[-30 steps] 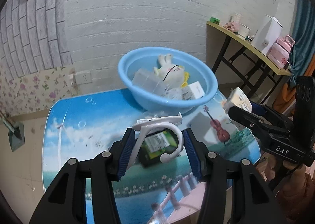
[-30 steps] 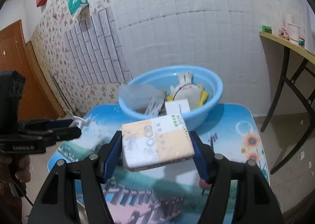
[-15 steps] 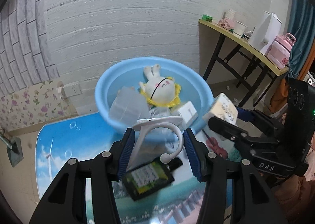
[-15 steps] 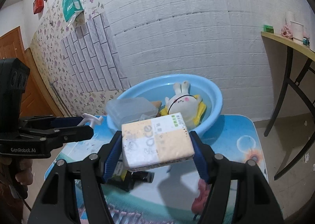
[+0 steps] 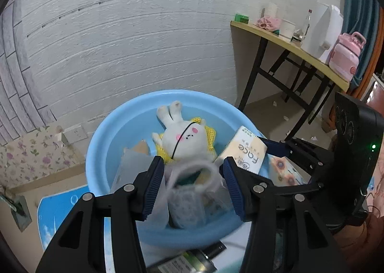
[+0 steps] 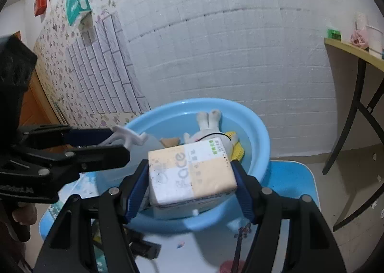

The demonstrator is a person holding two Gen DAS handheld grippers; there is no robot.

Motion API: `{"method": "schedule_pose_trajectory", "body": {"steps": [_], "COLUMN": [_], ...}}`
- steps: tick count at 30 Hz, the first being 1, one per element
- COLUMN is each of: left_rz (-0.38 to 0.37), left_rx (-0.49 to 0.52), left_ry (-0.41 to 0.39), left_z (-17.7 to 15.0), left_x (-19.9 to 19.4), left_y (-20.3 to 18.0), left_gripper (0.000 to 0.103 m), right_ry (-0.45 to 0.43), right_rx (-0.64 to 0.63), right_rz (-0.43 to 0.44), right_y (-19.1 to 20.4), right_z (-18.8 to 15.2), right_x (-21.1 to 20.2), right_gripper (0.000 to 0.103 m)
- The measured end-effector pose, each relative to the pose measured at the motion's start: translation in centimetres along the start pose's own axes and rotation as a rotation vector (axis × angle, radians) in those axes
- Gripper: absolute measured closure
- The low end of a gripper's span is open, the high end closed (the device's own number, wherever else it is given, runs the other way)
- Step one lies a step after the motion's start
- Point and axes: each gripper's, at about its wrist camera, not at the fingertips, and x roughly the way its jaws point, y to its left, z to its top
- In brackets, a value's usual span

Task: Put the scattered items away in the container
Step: 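Carry the white hook and Face tissue pack over the basin and release both, then withdraw both grippers from the basin toward the black bottle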

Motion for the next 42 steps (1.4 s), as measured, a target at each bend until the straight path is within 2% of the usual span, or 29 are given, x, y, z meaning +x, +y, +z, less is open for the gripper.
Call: {"method": "schedule_pose_trajectory", "body": {"steps": [2,5,8,12,14,18,25,30,33,42], "left_rz": [-0.009,-0.006,-0.008,-0.005,0.009,0.022,0.044,0.122,0.106,0.126], "left_rx": [-0.001,-0.005,-0.018,-0.026,-0.025,-0.042,-0.091,-0.099,-0.131,-0.159], "left_ry": [-0.001,-0.004,-0.013,-0.032,-0.039,-0.055,-0.081,-0.099,-0.099,-0.082], "left_z": [0.1,-0.1,-0.2,-0.8,-1.3,-2.5,-5.4,-7.5,-8.7,-12.6], "left_x": [0.5,0.7,0.3,-0.8,-1.5,-3.2,-6.2,-8.2,-9.2,-10.9], "left_y": [0.1,0.2,0.4,0.6,0.7,0.9,1.9,2.6,3.3,4.4], "left_gripper": [0.051,0.038,0.033,0.015,0.012,0.007,0.006,0.004,0.004,0.003], "right_ry": [0.013,0.006,0.003,-0.009,-0.016,-0.013,0.004,0.003,0.009,0.054], "right_rx": [0.007,0.003,-0.003,0.007,0.016,0.034,0.055,0.046,0.029,0.002], "right_rz": [0.001,0.002,-0.007,-0.013,-0.019,-0.029,-0.059,-0.080,-0.089,-0.099], "right_y": [-0.4,-0.4,-0.2,0.1,0.2,0.7,2.1,3.5,4.4,6.3], "right_z": [0.0,-0.1,-0.1,-0.2,-0.4,-0.7,-1.7,-2.4,-3.1,-5.1], "right_x": [0.8,1.3,1.5,0.9,0.4,-0.7,-2.6,-4.2,-5.0,-5.8], "right_gripper": [0.037,0.036,0.034,0.026,0.025,0.025,0.025,0.025,0.025,0.025]}}
